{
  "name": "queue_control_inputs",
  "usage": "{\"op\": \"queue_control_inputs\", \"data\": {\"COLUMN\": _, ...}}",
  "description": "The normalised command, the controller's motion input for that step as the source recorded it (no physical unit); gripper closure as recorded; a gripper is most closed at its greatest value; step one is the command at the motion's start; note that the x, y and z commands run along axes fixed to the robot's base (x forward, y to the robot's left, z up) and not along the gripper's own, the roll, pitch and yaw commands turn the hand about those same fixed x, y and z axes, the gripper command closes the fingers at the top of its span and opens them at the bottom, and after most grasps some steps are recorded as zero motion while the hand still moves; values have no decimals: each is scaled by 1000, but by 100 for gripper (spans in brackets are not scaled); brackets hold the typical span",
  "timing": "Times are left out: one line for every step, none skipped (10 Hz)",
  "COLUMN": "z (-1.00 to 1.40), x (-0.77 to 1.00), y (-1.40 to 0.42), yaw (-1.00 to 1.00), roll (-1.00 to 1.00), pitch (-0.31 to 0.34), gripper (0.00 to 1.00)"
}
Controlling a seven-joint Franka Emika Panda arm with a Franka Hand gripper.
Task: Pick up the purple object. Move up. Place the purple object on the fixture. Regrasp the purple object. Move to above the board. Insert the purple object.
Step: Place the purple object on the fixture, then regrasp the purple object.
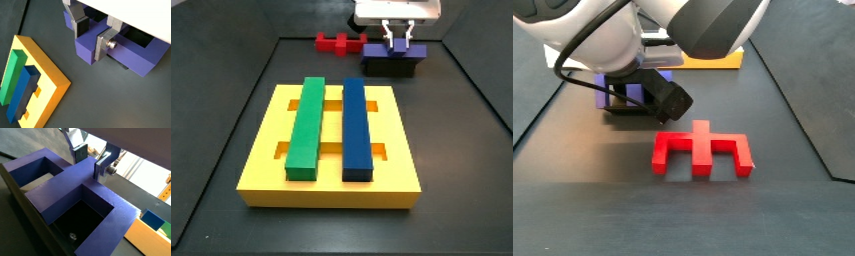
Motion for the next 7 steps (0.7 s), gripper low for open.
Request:
{"op": "queue_control_inputs", "data": {"z": -197, "x": -154, "y": 194, "yaw": 0, "roll": 0, "pitch": 0, "gripper": 100}}
{"op": "queue_control_inputs", "data": {"z": -111, "x": -149, "y": 77, "yaw": 0, "roll": 0, "pitch": 0, "gripper": 100}}
{"op": "queue_control_inputs", "data": {"z": 0, "x": 0, "y": 0, "yaw": 0, "roll": 0, "pitch": 0, "gripper": 100}}
{"op": "queue_control_inputs", "data": {"z": 0, "x": 0, "y": 0, "yaw": 0, "roll": 0, "pitch": 0, "gripper": 0}}
{"op": "queue_control_inputs", "data": {"z": 0, "x": 0, "y": -23, "yaw": 0, "roll": 17, "pitch": 0, "gripper": 0}}
{"op": "queue_control_inputs", "data": {"z": 203, "x": -60, "y": -231, "yaw": 29, "roll": 551, "pitch": -6, "gripper": 0}}
{"op": "queue_control_inputs", "data": {"z": 451, "x": 0, "y": -160, "yaw": 146, "roll": 757, "pitch": -29, "gripper": 0}}
